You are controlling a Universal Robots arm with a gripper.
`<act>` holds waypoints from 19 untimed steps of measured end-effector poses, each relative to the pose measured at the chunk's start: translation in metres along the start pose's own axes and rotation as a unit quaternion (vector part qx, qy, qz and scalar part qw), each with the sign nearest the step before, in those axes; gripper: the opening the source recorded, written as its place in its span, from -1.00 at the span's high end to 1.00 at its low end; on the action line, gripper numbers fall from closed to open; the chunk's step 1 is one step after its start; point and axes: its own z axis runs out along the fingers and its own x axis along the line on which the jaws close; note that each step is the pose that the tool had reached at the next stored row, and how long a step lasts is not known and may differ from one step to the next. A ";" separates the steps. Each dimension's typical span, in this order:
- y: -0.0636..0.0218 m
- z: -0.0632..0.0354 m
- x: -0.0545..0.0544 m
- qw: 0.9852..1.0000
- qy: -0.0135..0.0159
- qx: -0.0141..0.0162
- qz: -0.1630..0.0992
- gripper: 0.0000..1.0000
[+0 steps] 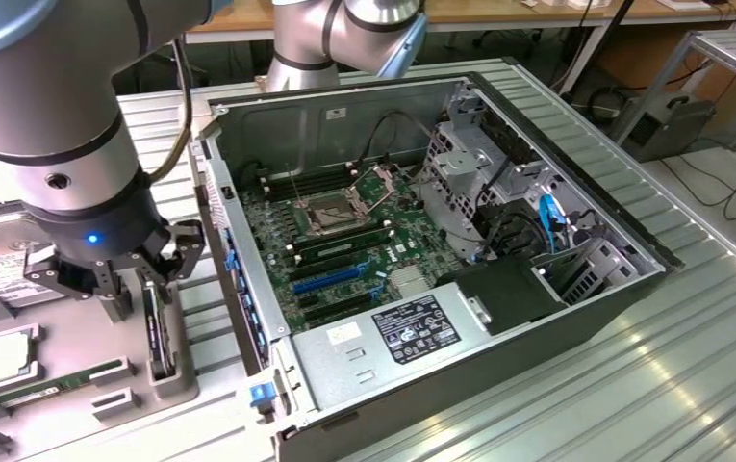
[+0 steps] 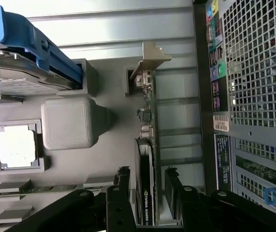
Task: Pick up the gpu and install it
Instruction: 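Pick up the gpu and move the gpu toward the slot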
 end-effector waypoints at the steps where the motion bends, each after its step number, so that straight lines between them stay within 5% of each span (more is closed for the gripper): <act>1: 0.0004 0.0028 0.000 1.000 0.000 -0.001 0.000 0.15; 7: 0.0028 0.0131 0.000 1.000 0.002 -0.002 0.001 0.15; 11: 0.0025 0.0194 0.000 1.000 0.011 -0.001 0.004 0.15; 19: 0.0025 0.0232 -0.002 1.000 0.012 -0.003 0.004 0.18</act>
